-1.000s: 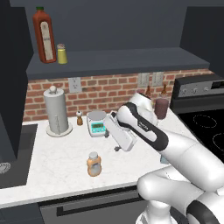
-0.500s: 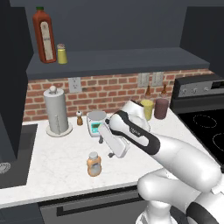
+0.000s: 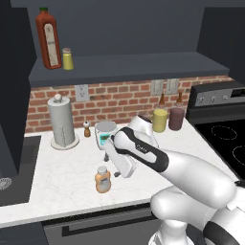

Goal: Put the shaker and condiment bottle from the counter next to their counterparts in the cabinet.

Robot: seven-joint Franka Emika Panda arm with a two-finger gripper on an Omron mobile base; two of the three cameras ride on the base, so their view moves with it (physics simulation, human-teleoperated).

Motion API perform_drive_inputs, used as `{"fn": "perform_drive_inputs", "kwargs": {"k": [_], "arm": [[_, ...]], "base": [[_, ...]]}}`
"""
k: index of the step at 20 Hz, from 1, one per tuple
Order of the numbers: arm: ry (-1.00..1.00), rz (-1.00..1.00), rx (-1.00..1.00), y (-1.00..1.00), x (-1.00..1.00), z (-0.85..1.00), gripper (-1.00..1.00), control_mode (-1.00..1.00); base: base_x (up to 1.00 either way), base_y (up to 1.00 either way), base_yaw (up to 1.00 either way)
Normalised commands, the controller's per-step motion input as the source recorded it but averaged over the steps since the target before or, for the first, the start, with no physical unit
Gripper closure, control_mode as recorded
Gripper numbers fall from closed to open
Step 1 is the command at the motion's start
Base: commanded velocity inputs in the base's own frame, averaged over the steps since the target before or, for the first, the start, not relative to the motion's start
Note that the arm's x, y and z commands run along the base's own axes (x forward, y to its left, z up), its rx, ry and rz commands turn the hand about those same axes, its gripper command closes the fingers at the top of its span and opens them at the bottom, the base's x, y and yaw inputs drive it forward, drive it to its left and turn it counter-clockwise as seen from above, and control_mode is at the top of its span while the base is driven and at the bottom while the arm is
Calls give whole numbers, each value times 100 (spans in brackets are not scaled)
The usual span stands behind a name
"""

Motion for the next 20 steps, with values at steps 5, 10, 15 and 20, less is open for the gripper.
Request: {"fn": "perform_drive_inputs", "kwargs": {"k": [5,10,15,20], "arm": [[0,0,0,12,0,-15,-100,-100],[0,0,0,10,0,-16,-100,-100],[0,0,0,8,0,-17,-100,-100],[0,0,0,5,0,-10,-100,-100]], "base": [[0,0,0],[0,0,0],[0,0,0],[0,0,0]]}}
